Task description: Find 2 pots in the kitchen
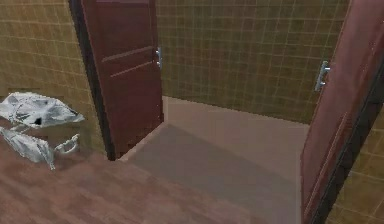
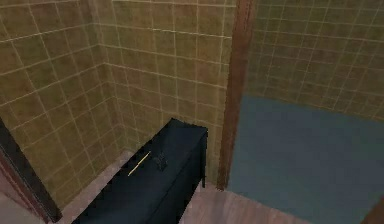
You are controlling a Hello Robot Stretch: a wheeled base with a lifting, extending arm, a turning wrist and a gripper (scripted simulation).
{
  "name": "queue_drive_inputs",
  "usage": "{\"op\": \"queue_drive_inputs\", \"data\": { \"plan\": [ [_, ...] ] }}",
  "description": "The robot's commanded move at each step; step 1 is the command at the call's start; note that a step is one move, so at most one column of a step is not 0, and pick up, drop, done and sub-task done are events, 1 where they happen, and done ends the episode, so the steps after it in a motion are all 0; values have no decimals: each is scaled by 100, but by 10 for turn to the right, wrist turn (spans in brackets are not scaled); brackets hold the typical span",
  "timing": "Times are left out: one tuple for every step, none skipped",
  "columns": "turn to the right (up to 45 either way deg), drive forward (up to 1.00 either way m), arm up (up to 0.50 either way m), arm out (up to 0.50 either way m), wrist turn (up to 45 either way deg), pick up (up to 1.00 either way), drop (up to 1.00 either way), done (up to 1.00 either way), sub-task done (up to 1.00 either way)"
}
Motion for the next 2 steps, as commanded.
{"op": "queue_drive_inputs", "data": {
  "plan": [
    [-450, 0, 0, 0, 0, 0, 0, 0, 0],
    [-120, 0, 0, 0, 0, 0, 0, 0, 0]
  ]
}}
